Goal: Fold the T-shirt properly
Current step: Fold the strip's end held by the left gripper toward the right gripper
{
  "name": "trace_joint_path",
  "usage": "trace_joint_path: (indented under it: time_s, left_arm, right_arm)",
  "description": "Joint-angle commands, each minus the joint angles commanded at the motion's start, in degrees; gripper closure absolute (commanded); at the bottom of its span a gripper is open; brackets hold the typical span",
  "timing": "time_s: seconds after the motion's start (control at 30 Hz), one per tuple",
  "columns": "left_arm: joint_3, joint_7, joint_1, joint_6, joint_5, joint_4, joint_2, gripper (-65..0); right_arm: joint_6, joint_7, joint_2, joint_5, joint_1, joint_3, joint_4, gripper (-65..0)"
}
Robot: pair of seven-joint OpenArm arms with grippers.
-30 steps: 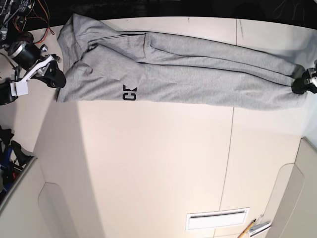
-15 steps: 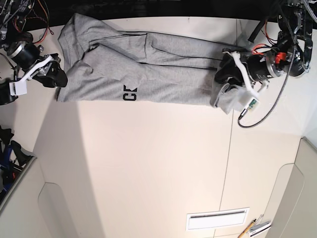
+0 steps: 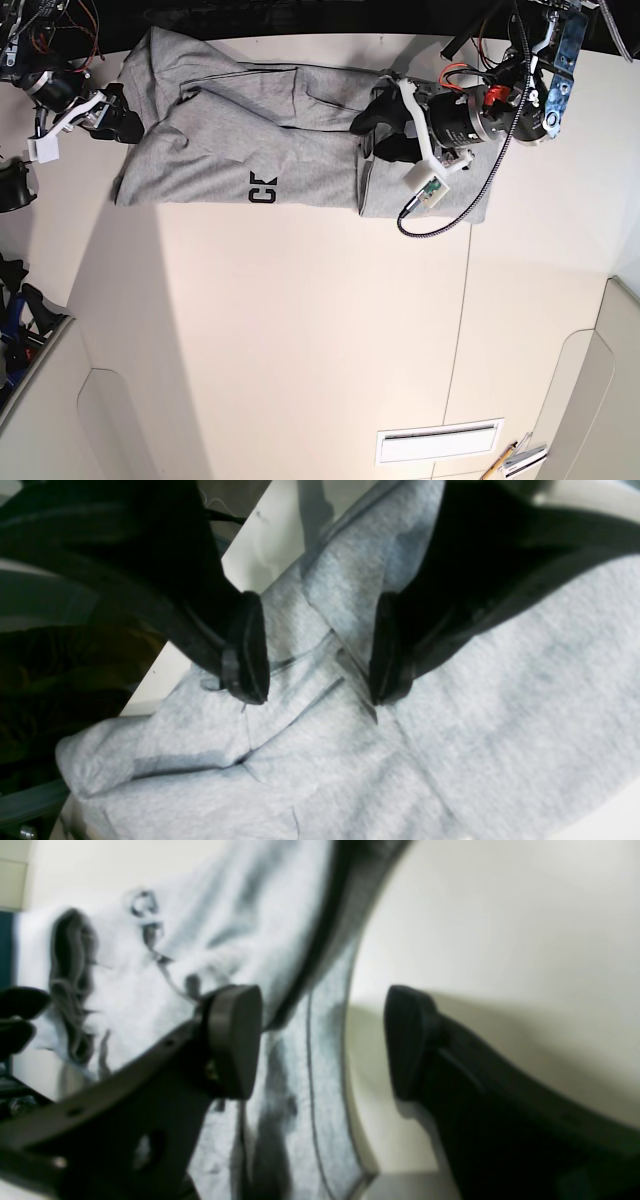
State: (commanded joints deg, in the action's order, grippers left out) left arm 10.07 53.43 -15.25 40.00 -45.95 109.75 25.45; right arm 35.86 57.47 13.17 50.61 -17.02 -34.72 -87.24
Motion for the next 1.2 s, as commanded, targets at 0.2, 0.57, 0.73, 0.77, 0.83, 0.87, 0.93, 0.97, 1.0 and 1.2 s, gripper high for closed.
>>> trace_joint_path:
  time_s: [0.2,0.57,0.73,0.77,0.83,0.87,0.93,0.97,1.0,1.2]
  left_arm:
    - [0.0,0.0,0.0,0.0,-0.02,0.0,-0.02,-35.6]
    - [-0.2,0.59,0.15,0.0,-0.09,0.02,-0.02,-35.6]
    - [-4.79,0.59,0.17,0.0,-2.36,0.59,-0.04,-35.6]
    - [-6.58,0.81,0.17,0.0,-2.99,0.79,-0.04,-35.6]
    - [-10.71,0.96,0.15,0.0,-4.2,1.05,-0.04,-35.6]
    - [-12.94,1.31,0.15,0.0,-5.14,1.05,-0.04,-35.6]
    - [-16.85,3.5,0.11,0.0,-6.67,1.03,-0.02,-35.6]
    - [-18.49,4.46,0.0,0.0,-7.04,1.03,-0.02,-35.6]
    - [-19.87,4.85,-0.2,0.0,-6.99,0.96,-0.02,-35.6]
    - [-20.5,4.61,-3.63,0.0,-7.63,-2.4,-0.72,-35.6]
  right_arm:
    - [-0.02,1.09,-0.02,2.6,0.0,7.13,0.31,-38.6]
    - [-0.11,0.79,0.0,-1.14,0.35,13.79,0.28,-6.9]
    - [-0.09,-0.5,0.02,-1.18,0.52,12.9,-0.5,0.0]
    - [-0.09,-0.48,0.02,-1.25,0.66,11.87,-1.18,0.0]
    - [-0.09,-0.44,0.17,-2.51,1.16,9.11,-3.28,0.0]
    - [-0.11,-0.44,0.42,-3.43,1.44,7.63,-4.61,0.0]
    - [-0.35,-0.39,1.44,-3.72,1.42,4.9,-7.85,0.0]
    - [-0.72,0.0,2.25,-3.69,1.42,3.67,-9.44,0.0]
    - [-0.76,0.33,3.26,-3.69,1.42,2.64,-10.97,0.0]
    - [-1.14,1.53,9.42,-3.48,1.77,0.87,-20.33,0.0]
